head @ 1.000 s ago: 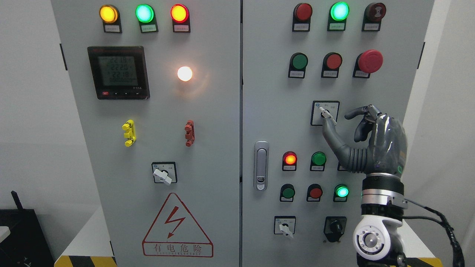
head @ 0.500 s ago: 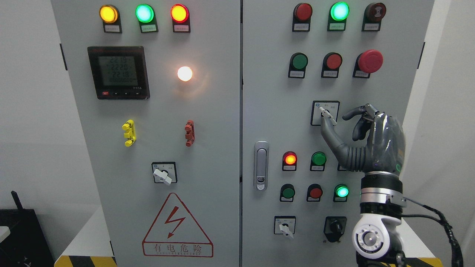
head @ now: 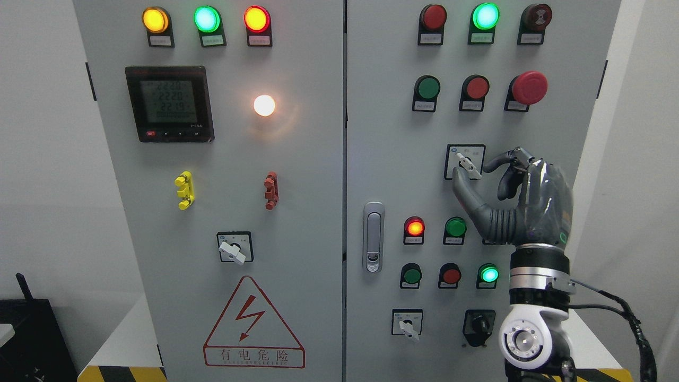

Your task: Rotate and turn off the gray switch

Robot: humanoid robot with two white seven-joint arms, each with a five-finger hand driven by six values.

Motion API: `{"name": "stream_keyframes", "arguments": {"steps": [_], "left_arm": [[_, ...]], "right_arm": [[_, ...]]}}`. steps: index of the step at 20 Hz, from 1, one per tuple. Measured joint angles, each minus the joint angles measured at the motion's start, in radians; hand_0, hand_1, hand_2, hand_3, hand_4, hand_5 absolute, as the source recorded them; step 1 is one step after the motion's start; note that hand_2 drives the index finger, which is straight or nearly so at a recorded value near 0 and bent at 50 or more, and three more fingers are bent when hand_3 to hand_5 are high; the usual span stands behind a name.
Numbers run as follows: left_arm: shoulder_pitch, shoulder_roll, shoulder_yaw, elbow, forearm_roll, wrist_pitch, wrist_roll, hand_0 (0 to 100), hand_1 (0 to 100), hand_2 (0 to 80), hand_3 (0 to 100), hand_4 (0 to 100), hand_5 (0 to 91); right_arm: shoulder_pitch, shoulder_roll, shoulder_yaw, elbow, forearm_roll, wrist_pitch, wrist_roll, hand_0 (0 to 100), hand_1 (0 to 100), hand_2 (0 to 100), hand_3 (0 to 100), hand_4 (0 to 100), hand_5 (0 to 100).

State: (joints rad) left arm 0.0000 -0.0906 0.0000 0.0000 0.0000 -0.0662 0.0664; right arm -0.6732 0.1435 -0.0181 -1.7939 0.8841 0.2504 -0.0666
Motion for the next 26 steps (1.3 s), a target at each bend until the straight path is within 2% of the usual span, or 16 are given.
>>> {"name": "stream_keyframes", "arguments": {"steps": [26], "left_arm": [[0.0, 0.0, 0.0, 0.0, 0.0, 0.0, 0.0, 12, 39, 0.0, 0, 0, 0.0]], "right_arm": [[-0.015, -0.001, 0.008, 0.015, 0.002, 0.003, 0.0, 15, 46, 62, 100, 97, 100]]}}
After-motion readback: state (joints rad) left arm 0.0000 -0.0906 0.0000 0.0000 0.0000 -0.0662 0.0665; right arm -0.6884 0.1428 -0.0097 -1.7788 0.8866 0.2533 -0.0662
